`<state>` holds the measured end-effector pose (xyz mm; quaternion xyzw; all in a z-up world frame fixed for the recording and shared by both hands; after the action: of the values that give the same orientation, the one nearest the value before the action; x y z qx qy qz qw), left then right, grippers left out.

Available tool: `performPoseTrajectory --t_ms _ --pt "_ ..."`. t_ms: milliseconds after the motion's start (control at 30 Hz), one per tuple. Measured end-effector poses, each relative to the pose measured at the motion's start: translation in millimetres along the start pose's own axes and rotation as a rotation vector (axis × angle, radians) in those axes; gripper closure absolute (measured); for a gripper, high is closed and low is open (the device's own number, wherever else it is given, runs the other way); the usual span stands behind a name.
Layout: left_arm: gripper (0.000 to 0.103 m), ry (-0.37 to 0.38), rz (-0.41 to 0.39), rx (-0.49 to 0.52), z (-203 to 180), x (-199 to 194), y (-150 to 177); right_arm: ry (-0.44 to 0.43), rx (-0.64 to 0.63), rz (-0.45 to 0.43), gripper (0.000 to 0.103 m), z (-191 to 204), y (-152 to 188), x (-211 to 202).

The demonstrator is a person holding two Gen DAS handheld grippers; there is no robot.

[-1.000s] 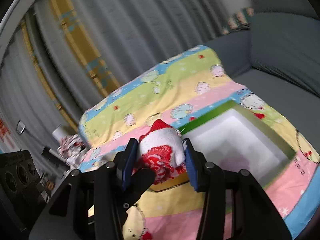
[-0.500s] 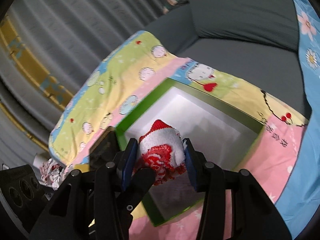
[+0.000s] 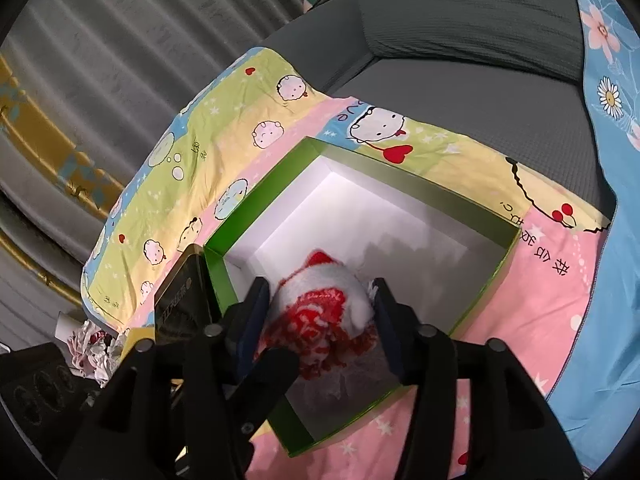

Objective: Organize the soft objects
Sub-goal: 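Carry the red sock with the right tool into the green box and release, then move the right tool to the cream fuzzy towel and grasp its edge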

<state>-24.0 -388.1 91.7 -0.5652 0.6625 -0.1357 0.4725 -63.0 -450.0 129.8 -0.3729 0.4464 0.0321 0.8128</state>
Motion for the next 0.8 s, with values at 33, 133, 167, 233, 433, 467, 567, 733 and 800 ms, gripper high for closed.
performPoseTrajectory --t_ms 33,133,167,233,433,467,567,733,800 --pt "0.061 -0.007 -0.004 -0.002 1.0 -6.6 -0.8 -0.01 -0.007 -0.01 0.037 2.8 0.1 -3.5" --pt "0.036 -0.054 -0.027 0.011 3.5 -30.2 -3.1 -0.035 -0.03 -0.039 0.03 11.7 1.1 -14.9" --pt "0.03 -0.078 -0.046 0.025 3.9 -41.5 -4.3 -0.039 -0.034 -0.047 0.029 14.1 2.1 -18.1" --pt "0.026 -0.118 -0.071 0.039 5.9 -62.2 -5.7 -0.053 -0.044 -0.064 0.022 21.6 4.0 -25.8" --pt "0.02 -0.255 -0.173 0.008 26.8 -143.3 -8.3 -0.139 -0.128 -0.091 0.015 60.1 16.5 -47.1" --pt "0.02 -0.282 -0.19 -0.011 32.7 -158.6 -7.3 -0.164 -0.146 -0.091 0.015 69.0 20.1 -50.7" --pt "0.02 -0.349 -0.245 -0.073 54.2 -208.3 -1.6 -0.231 -0.208 -0.091 0.014 95.3 33.4 -61.3" --pt "0.02 -0.516 -0.28 -0.201 103.5 -282.8 27.3 -0.367 -0.309 -0.055 0.011 146.6 65.2 -76.6" --pt "0.02 -0.568 -0.284 -0.253 122.4 -301.8 43.4 -0.405 -0.346 -0.031 0.011 164.4 79.5 -79.3"
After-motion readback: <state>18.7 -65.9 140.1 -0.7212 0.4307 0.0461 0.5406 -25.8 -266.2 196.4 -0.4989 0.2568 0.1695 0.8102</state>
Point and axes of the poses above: each gripper's, at about its wrist camera, not at the fingertips, and x roughly the way its jaws point, z to its left, y to its underside, the point moved 8 cm from there along x, roughly the way its jaws point, and after that the axes turned 11 degrees about y, right-handed, at the moved point
